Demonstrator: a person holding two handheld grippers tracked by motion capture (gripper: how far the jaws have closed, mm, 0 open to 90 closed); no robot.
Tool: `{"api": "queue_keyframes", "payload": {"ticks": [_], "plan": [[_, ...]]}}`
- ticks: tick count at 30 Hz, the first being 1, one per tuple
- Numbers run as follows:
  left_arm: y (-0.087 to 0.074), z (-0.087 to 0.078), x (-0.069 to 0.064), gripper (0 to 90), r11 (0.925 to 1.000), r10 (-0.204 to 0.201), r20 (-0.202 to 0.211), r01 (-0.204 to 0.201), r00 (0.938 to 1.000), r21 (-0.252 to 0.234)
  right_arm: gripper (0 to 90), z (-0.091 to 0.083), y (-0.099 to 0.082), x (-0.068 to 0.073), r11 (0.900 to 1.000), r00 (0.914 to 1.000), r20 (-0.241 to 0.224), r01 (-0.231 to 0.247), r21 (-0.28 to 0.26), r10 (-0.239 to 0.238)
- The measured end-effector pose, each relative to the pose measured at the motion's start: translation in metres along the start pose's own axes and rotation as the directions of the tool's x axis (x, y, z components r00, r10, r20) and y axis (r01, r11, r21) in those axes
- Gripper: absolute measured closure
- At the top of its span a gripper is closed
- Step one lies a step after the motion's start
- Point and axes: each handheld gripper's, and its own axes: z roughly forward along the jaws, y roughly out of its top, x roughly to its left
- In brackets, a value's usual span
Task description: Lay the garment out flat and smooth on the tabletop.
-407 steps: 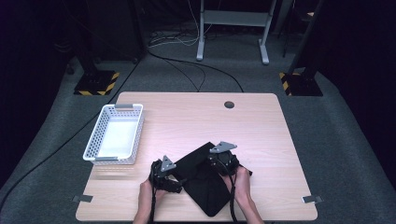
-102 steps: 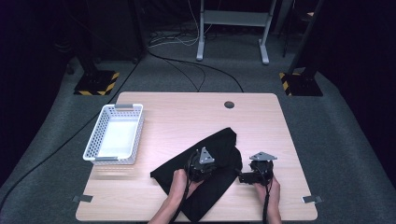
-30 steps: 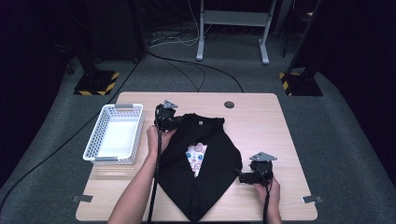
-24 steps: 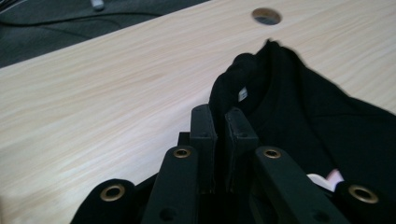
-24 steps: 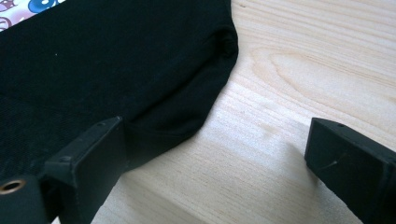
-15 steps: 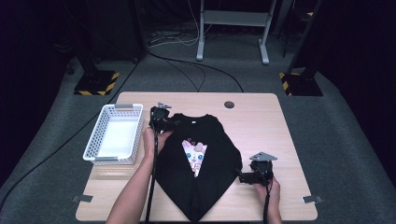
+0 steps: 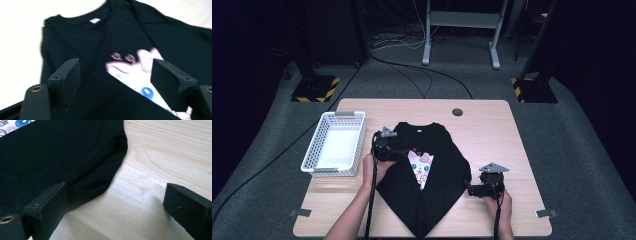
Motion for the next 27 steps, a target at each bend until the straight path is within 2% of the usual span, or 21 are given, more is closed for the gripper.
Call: {"api": "queue_keyframes", "payload": {"ticks": [2, 8, 9, 10, 14, 17, 18, 27], "plan": [[-0.010, -0.006, -0.008, 20.5, 0.9997, 0.023, 0.011, -0.023, 0.9997, -0.007, 5.2, 0.000, 0.000, 0.000, 1.0000, 1.0000, -0.001, -0.001, 0.000, 0.001], [-0.042, -0.016, -0.028, 15.6, 0.9988, 0.048, 0.048, -0.048, 0.9977, -0.003, 5.2, 0.000, 0.000, 0.000, 1.0000, 1.0000, 0.000, 0.001, 0.001, -0.001], [-0.054, -0.017, -0.036, 15.2, 0.9978, 0.065, 0.053, -0.066, 0.9964, 0.008, 5.2, 0.000, 0.000, 0.000, 1.0000, 1.0000, 0.001, 0.001, 0.001, -0.001], [-0.054, -0.017, -0.036, 14.5, 0.9978, 0.065, 0.053, -0.066, 0.9964, 0.008, 5.2, 0.000, 0.000, 0.000, 1.0000, 1.0000, 0.001, 0.001, 0.001, -0.001], [-0.070, -0.014, -0.047, 13.7, 0.9957, 0.090, 0.041, -0.091, 0.9951, 0.014, 5.1, 0.000, 0.000, 0.001, 1.0000, 1.0000, 0.006, 0.001, 0.000, -0.001], [-0.082, -0.005, -0.050, 12.5, 0.9934, 0.099, 0.034, -0.101, 0.9945, 0.054, 5.1, 0.000, 0.000, 0.001, 1.0000, 1.0000, 0.006, 0.002, 0.000, -0.002], [-0.085, -0.004, -0.052, 12.9, 0.9928, 0.112, 0.020, -0.113, 0.9935, 0.040, 5.0, 0.000, 0.000, 0.001, 1.0000, 1.0000, 0.007, 0.002, 0.000, -0.002], [-0.086, -0.003, -0.055, 12.6, 0.9938, 0.107, -0.002, -0.107, 0.9943, 0.032, 4.9, 0.001, 0.000, 0.001, 1.0000, 0.9999, 0.011, 0.002, 0.001, -0.002]]}}
